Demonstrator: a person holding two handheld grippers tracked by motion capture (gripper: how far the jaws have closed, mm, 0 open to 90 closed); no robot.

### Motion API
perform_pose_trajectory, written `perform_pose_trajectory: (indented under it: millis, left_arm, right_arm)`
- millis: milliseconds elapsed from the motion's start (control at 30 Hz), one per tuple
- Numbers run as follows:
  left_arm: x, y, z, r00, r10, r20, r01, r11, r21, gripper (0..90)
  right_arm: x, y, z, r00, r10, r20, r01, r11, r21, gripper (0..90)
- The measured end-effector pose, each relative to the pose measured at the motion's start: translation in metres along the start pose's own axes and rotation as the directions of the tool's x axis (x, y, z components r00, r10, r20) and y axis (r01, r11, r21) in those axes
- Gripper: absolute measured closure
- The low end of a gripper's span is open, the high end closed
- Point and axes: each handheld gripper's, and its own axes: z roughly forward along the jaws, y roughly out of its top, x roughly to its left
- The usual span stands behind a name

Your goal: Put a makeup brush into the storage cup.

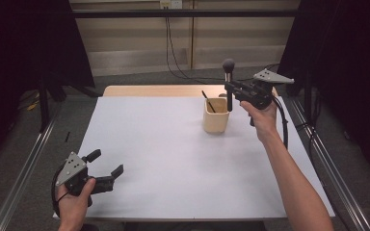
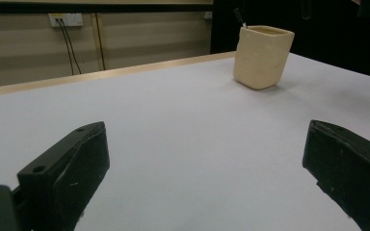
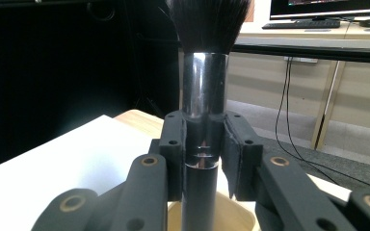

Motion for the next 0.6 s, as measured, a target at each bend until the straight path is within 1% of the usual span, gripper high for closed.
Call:
perform_pose_trajectory:
  millis: [133, 200, 300, 367, 433, 600]
  left_arm:
    - [0.0, 0.0, 0.0, 1.0, -0.003, -0.002, 0.003, 1.0, 0.005, 2.4]
    - [0.0, 0.0, 0.0, 1.0, -0.003, 0.0, 0.003, 1.0, 0.0, 2.4]
    - [0.0, 0.0, 0.0, 1.0, -0.004, 0.0, 0.004, 1.0, 0.004, 2.4]
    - [0.0, 0.0, 0.0, 1.0, 0.003, 0.007, -0.003, 1.0, 0.007, 2.4]
    - [-0.001, 0.0, 0.0, 1.0, 0.004, 0.008, -0.004, 1.0, 0.006, 2.4]
    - [0.0, 0.0, -0.001, 1.0, 0.0, 0.004, 0.0, 1.0, 0.001, 2.4]
  right_arm:
    - [0.0, 0.0, 0.008, 1.0, 0.008, -0.006, -0.008, 1.0, -0.011, 72.6]
    - [0.0, 0.0, 0.012, 1.0, 0.004, -0.005, -0.004, 1.0, -0.004, 72.6]
    - [-0.001, -0.001, 0.016, 1.0, 0.006, -0.005, -0.006, 1.0, 0.0, 72.6]
    - [-0.002, -0.001, 0.018, 1.0, 0.007, -0.005, -0.007, 1.0, -0.009, 72.6]
    - [-0.003, -0.002, 0.022, 0.9998, 0.021, -0.005, -0.021, 1.0, -0.019, 72.6]
    - [-0.003, -0.005, 0.034, 0.9998, 0.022, -0.004, -0.022, 1.0, -0.004, 72.6]
